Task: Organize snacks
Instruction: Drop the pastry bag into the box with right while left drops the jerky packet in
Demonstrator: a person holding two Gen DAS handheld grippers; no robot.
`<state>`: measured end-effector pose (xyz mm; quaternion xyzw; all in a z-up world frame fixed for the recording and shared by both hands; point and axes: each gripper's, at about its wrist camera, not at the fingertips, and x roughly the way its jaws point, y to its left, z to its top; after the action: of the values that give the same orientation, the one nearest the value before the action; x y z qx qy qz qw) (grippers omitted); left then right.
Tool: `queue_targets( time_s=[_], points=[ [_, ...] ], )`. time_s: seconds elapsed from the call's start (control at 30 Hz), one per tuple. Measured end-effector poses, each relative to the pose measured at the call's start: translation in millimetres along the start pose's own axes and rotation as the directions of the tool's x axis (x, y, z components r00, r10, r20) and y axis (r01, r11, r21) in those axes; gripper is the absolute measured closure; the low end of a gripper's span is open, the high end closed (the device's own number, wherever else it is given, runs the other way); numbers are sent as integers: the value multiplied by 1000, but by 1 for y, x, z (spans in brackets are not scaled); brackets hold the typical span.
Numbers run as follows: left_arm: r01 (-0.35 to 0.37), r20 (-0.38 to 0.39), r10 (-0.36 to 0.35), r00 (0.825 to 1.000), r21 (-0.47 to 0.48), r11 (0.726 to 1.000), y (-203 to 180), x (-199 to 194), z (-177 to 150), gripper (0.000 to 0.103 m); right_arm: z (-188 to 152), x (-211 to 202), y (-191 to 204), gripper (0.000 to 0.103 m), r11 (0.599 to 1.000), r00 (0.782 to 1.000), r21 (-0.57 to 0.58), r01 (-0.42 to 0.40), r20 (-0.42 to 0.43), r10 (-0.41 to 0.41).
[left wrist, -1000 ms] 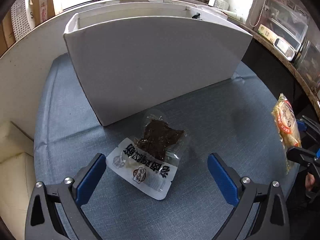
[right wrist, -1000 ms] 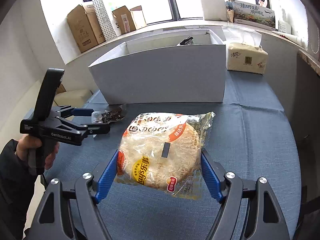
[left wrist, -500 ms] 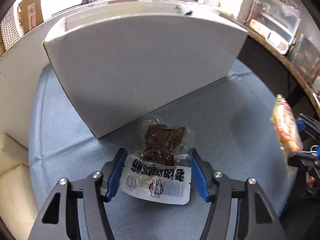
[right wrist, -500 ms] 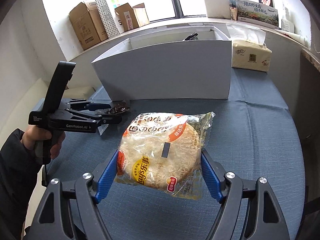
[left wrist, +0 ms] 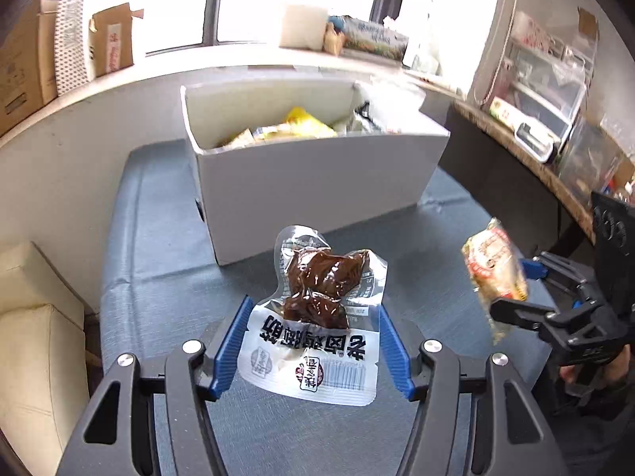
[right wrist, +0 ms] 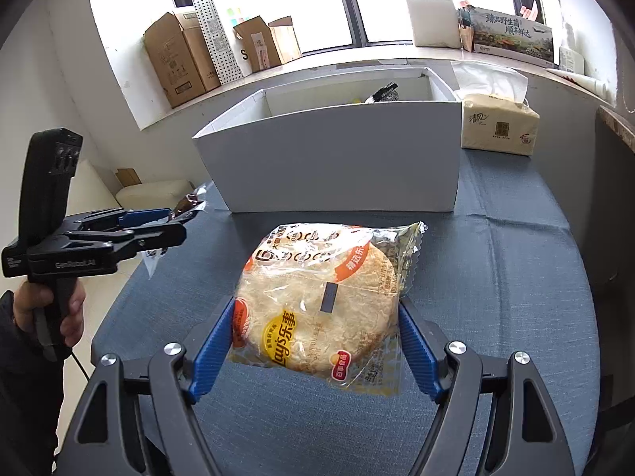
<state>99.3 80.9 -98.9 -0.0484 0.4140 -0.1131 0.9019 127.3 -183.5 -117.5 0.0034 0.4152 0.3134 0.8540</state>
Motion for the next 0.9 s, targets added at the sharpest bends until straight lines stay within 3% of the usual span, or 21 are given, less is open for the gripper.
queue_targets(
  time_s=[0.17, 0.43, 0.53, 0.83, 0.9],
  points=[
    [-9, 80, 12, 997, -32, 999, -11, -33, 19, 37, 22, -11, 3, 21, 1000, 999, -21, 7, 46, -6],
    [-37, 187, 41, 981, -29, 999, -32, -34, 97, 36, 92, -23, -2, 21, 996, 990, -75, 49, 134, -38],
    [7, 196, 1, 981, -39, 999, -28, -21, 129, 35, 126, -12, -10, 21, 994, 988, -92, 65, 149, -51],
    [-128, 123, 140, 982, -104, 986, 2, 49, 196, 34, 215, 56, -38, 21, 987, 988, -103, 121, 106, -110],
    [-174, 113, 184, 976, -99, 980, 6, 59, 202, 27, 228, 67, -40, 18, 989, 992, -98, 107, 81, -99]
  ],
)
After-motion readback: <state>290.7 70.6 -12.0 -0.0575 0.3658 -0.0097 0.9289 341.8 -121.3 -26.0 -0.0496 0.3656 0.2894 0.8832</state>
